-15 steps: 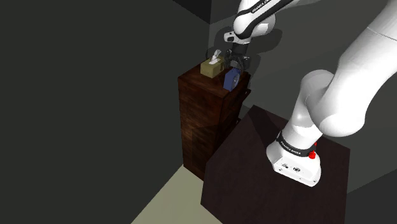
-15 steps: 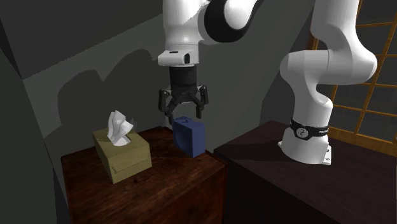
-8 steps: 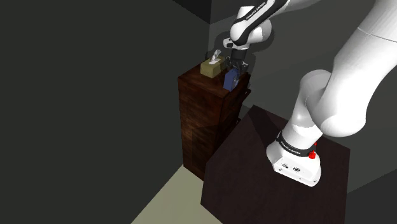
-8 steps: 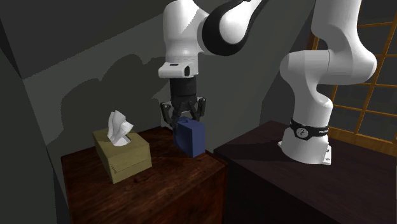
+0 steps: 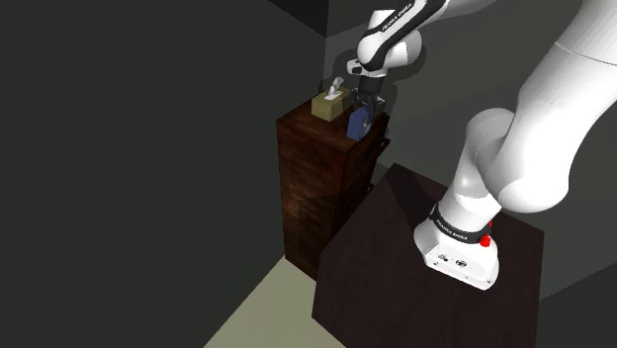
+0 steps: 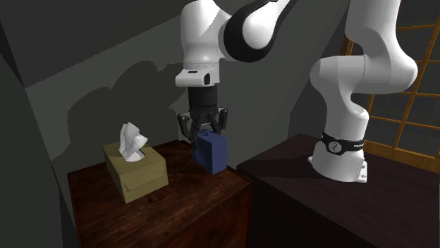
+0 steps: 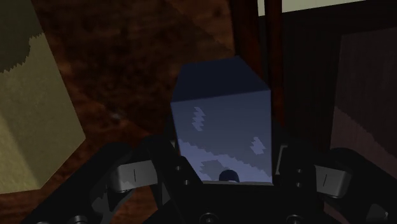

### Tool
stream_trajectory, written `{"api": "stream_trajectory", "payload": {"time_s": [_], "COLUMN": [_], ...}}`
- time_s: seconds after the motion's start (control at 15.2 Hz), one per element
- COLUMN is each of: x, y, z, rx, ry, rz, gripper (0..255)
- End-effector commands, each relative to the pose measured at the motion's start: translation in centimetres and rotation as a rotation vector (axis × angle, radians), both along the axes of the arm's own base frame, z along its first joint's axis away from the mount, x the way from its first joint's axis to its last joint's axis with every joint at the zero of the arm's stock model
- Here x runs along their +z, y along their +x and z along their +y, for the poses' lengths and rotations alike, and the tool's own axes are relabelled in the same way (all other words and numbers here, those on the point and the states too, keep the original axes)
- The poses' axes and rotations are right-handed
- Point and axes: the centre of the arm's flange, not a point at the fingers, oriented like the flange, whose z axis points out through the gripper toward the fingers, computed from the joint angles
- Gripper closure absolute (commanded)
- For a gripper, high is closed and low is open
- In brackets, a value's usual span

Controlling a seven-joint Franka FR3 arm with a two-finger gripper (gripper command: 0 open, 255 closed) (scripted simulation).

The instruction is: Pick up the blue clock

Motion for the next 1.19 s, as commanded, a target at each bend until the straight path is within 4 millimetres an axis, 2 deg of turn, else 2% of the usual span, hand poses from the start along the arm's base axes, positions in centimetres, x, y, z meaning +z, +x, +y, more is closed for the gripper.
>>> {"api": "stream_trajectory", "payload": {"time_s": [0.0,0.99,1.12], "x": [0.0,7.9,8.0], "y": [-0.1,-0.1,-0.1], "z": [0.1,0.1,0.1], "rx": [0.000,0.000,0.000], "ry": [0.000,0.000,0.000], "rz": [0.000,0.000,0.000], "gripper": [255,255,255]}}
